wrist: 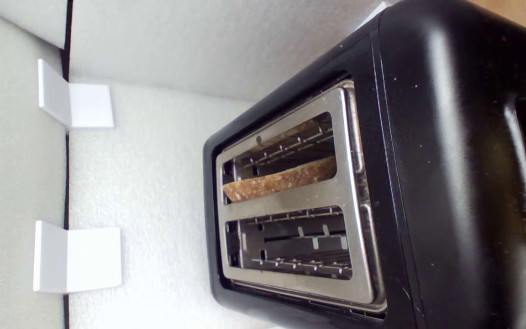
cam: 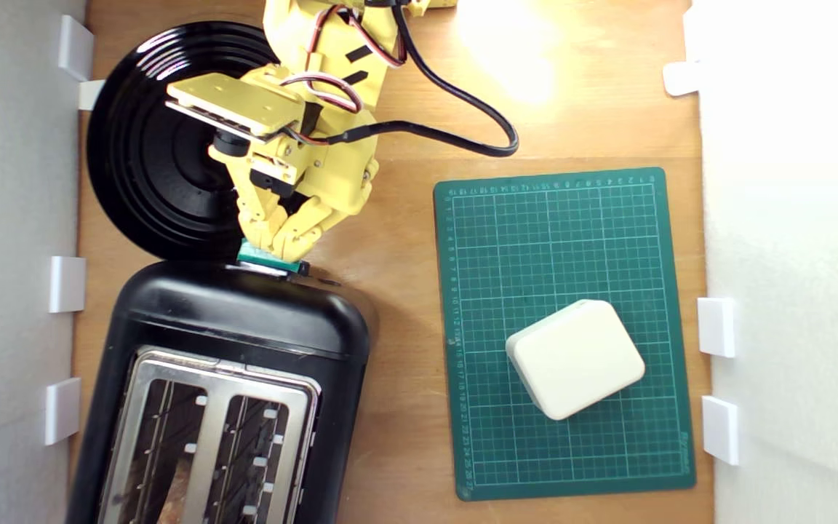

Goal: Start toaster

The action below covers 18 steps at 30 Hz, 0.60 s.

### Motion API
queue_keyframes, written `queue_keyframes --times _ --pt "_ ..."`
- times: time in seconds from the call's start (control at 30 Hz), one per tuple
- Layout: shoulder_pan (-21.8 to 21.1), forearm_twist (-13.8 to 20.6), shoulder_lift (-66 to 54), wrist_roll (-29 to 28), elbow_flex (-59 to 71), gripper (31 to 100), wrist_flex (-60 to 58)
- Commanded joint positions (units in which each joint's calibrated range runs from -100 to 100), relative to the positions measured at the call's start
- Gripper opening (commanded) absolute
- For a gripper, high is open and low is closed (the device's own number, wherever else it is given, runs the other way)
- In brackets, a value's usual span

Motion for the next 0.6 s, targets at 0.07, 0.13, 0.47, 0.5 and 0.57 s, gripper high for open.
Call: queue_keyframes --times 0.07,0.13,0.47,0.5,0.57 --pt "-0.2 -0.2 0.1 0.2 -3.8 31.5 -1.1" --pt "-0.2 -0.4 0.1 0.2 -3.8 31.5 -1.1" --pt "0.0 0.4 0.1 0.3 -7.0 31.5 -1.1" --pt "0.0 0.4 0.1 0.3 -6.8 31.5 -1.1" --pt "0.0 0.4 0.2 0.3 -6.6 31.5 -1.1"
